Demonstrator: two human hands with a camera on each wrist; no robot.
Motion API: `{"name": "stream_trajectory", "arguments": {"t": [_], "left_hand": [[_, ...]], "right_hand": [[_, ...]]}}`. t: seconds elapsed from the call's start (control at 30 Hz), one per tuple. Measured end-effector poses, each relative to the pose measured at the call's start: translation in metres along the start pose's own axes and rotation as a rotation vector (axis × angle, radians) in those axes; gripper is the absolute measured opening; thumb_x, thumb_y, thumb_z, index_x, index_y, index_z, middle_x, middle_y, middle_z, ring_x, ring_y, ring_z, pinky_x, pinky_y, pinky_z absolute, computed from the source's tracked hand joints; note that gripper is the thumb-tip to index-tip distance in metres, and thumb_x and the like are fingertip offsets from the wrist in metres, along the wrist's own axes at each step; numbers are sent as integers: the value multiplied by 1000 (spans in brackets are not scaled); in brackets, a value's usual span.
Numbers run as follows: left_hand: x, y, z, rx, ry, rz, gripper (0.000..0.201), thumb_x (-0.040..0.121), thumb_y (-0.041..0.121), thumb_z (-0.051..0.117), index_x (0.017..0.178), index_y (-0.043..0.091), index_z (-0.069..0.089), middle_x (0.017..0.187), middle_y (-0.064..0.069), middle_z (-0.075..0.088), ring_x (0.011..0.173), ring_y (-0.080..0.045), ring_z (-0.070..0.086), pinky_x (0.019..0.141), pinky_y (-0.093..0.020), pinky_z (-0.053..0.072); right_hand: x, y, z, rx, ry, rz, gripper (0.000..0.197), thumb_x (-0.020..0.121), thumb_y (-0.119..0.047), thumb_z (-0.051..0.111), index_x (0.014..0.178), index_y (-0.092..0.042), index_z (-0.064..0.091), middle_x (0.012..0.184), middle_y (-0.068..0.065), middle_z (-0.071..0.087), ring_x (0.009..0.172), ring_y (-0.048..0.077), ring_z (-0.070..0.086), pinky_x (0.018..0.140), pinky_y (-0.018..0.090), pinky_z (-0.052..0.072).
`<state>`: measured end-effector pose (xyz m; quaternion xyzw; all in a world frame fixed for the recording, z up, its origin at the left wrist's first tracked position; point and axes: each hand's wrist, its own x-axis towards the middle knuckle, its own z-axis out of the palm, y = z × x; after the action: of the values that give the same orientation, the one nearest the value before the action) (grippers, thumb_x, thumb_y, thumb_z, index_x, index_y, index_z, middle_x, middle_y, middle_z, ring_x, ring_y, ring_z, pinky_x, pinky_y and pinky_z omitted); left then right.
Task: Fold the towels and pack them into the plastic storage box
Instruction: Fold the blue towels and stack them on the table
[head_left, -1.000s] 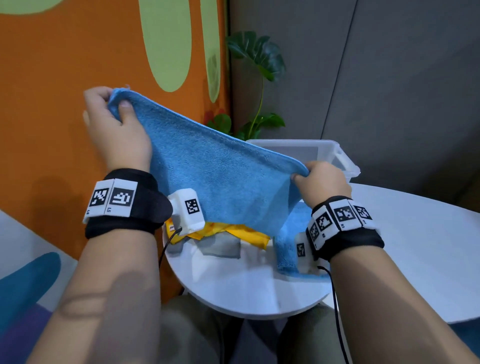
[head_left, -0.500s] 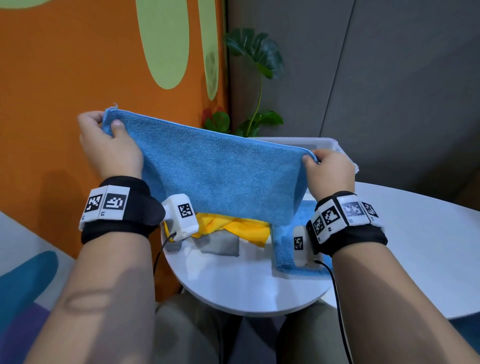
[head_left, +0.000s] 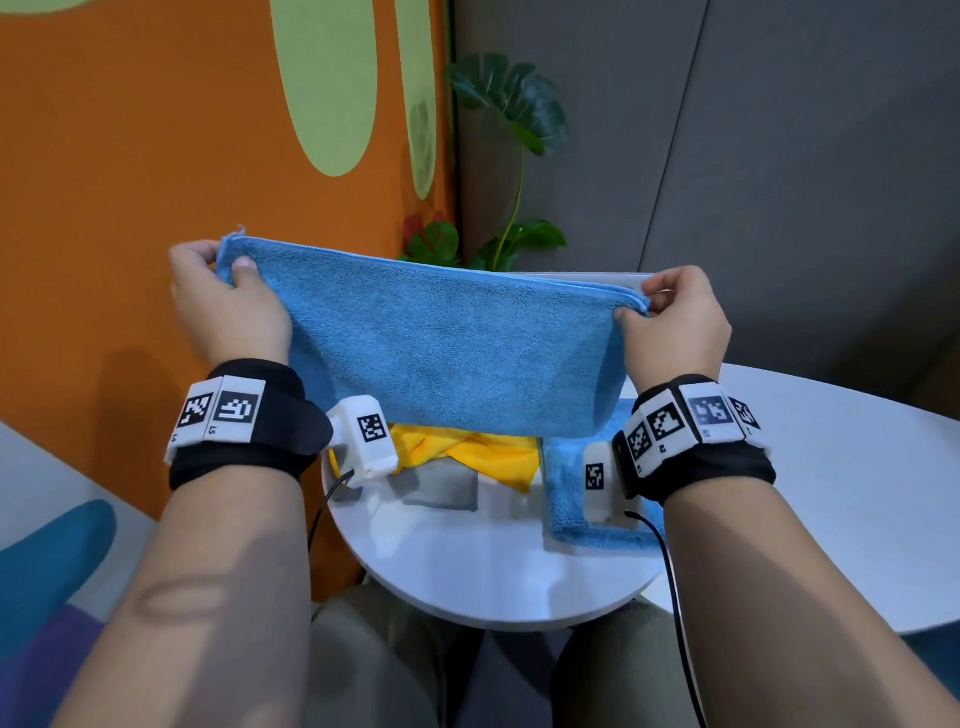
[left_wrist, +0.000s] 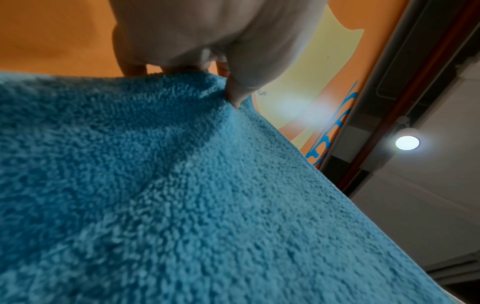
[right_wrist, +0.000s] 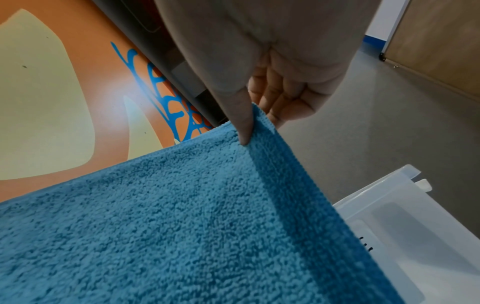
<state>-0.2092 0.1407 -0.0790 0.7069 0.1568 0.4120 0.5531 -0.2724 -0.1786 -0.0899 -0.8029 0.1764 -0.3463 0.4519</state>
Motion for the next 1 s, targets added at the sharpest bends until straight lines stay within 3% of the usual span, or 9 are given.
{"name": "stream_trajectory", "arguments": {"t": [0.1, 0.27, 0.4, 0.5, 0.6, 0.77, 0.83, 0.93, 1.0], "left_hand": [[-1, 0, 0, 21, -5, -10, 9, 94, 21, 47, 102, 25, 44, 120, -6, 57, 94, -15, 55, 85, -27, 45], [-4, 0, -1, 40, 2, -20, 9, 96, 19, 47, 102, 25, 42, 118, -2, 55, 91, -13, 52, 83, -25, 44], [-4, -2, -1, 47, -12, -26, 8, 96, 20, 46, 102, 23, 41, 120, -6, 57, 91, -15, 52, 86, -28, 45], [-6, -1, 2, 48, -33, -20, 8, 97, 18, 44, 102, 22, 39, 111, -3, 54, 91, -16, 51, 86, -29, 44], [-8, -5, 3, 62, -48, 8, 8, 97, 16, 43, 103, 20, 40, 109, 3, 51, 93, -14, 51, 86, -27, 43], [-12, -19, 2, 156, -123, -11, 24, 98, 21, 44, 119, 10, 47, 125, -8, 55, 95, -19, 53, 83, -27, 41], [-14, -23, 2, 215, -153, -16, 24, 98, 22, 45, 118, 10, 49, 123, -13, 55, 96, -26, 55, 81, -31, 42], [-20, -24, 3, 271, -208, -29, 23, 98, 22, 45, 117, 10, 50, 122, -14, 55, 93, -26, 55, 77, -32, 41], [-24, -22, 4, 293, -251, -64, 24, 98, 21, 45, 119, 9, 50, 123, -15, 54, 98, -28, 55, 80, -33, 40]], "right_hand": [[1, -1, -1, -1, 1, 5, 17, 82, -13, 65, 90, -24, 56, 85, -10, 61, 76, 6, 56, 54, 0, 34], [4, -1, 0, -12, 14, -13, 8, 82, -21, 63, 85, -28, 67, 93, -5, 67, 88, 12, 61, 72, 19, 42], [3, -4, 1, 61, 41, -5, 5, 89, -25, 57, 89, -22, 60, 87, -7, 62, 85, 13, 58, 75, 26, 45], [1, -8, 2, 132, 39, -16, 5, 95, -23, 47, 96, -19, 46, 83, -10, 53, 76, 7, 52, 64, 19, 38], [2, -7, 3, 135, 18, -41, 3, 97, -23, 43, 98, -21, 43, 80, -12, 49, 69, 0, 47, 56, 9, 35], [4, 7, 5, 29, -31, 7, 17, 96, -27, 47, 107, -17, 56, 95, -1, 59, 85, 15, 53, 73, 24, 38], [4, 12, 6, -31, -34, 23, 20, 96, -26, 48, 111, -15, 57, 99, 3, 60, 91, 19, 54, 74, 24, 36], [4, 15, 7, -75, -43, 63, 23, 97, -24, 47, 114, -14, 57, 104, 4, 62, 93, 19, 53, 74, 22, 33], [3, 15, 6, -100, -50, 89, 25, 97, -23, 45, 117, -12, 57, 109, 4, 61, 89, 16, 45, 74, 21, 31]]}}
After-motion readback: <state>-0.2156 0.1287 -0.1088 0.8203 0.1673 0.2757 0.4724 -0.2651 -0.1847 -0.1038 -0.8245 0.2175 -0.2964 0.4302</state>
